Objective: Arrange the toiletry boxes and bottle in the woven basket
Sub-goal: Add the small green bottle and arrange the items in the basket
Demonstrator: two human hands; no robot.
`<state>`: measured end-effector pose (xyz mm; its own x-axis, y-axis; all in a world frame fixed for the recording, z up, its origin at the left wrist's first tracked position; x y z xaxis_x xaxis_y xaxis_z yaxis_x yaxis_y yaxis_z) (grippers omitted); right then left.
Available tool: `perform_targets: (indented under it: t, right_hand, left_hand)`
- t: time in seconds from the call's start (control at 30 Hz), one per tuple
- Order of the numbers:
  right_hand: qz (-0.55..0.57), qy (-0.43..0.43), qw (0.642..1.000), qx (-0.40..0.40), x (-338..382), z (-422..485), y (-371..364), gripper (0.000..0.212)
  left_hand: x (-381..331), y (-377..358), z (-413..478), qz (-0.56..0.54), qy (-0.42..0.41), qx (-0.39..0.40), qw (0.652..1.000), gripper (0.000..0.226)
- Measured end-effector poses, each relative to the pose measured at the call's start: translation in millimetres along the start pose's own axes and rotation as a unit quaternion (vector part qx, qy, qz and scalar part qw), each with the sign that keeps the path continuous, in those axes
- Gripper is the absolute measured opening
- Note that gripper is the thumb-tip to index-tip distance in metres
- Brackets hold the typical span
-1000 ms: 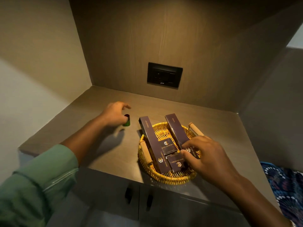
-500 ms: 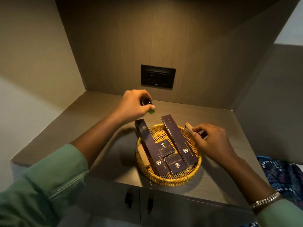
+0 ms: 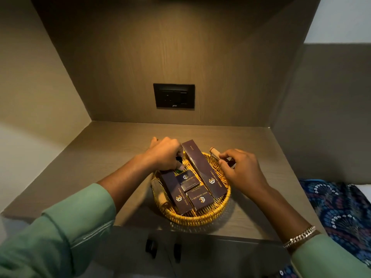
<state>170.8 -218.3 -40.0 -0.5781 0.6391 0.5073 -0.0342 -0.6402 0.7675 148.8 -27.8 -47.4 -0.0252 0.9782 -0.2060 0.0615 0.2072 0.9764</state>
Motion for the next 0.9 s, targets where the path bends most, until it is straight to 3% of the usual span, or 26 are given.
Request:
perform_targets:
  t: [0.2,0.3,0.4,0.53,0.63,0.73,0.9]
  right_hand:
    - [0.009,0.006,1.000,0.014,-1,2,-1,0.019]
    - [0.009,0.016,1.000,0.023,1,6,0,0.016]
    - [0.014,0.023,0.999,0.024,1,6,1,0.013]
    - [0.035,0.010,0.999,0.023,-4,5,1,0.012]
    - [0.054,-0.009,0.998,0.020,-6,2,0,0.007]
    - [0.067,-0.019,0.997,0.013,-1,-4,-2,0.005]
    - [0.072,-0.051,0.996,-0.019,11,-9,-7,0.010]
  left_hand:
    - [-1,15,-17,-0.062,0.015,-0.041,0.997,0.046]
    - [6,42,-48,-0.173,0.031,-0.149,0.973,0.046]
    - [26,51,-100,-0.227,0.097,-0.252,0.936,0.026]
    - [35,-5,-152,-0.293,0.215,-0.185,0.913,0.027]
    - [36,-14,-169,-0.327,0.246,-0.229,0.883,0.040]
    - [48,-7,-168,-0.320,0.270,-0.276,0.865,0.036]
    - [75,3,-152,-0.336,0.298,-0.283,0.848,0.026]
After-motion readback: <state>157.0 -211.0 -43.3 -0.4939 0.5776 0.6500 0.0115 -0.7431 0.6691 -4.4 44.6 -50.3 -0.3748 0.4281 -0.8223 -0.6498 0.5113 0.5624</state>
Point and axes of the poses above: each hand's wrist, its own z-axis towards the middle knuckle, its own y-axis out of the back of the hand, x = y × z, the point moved 10 cm from there along z, towards the middle knuckle, and after that the axes turned 4 degrees about -z, right-handed, at the moved point
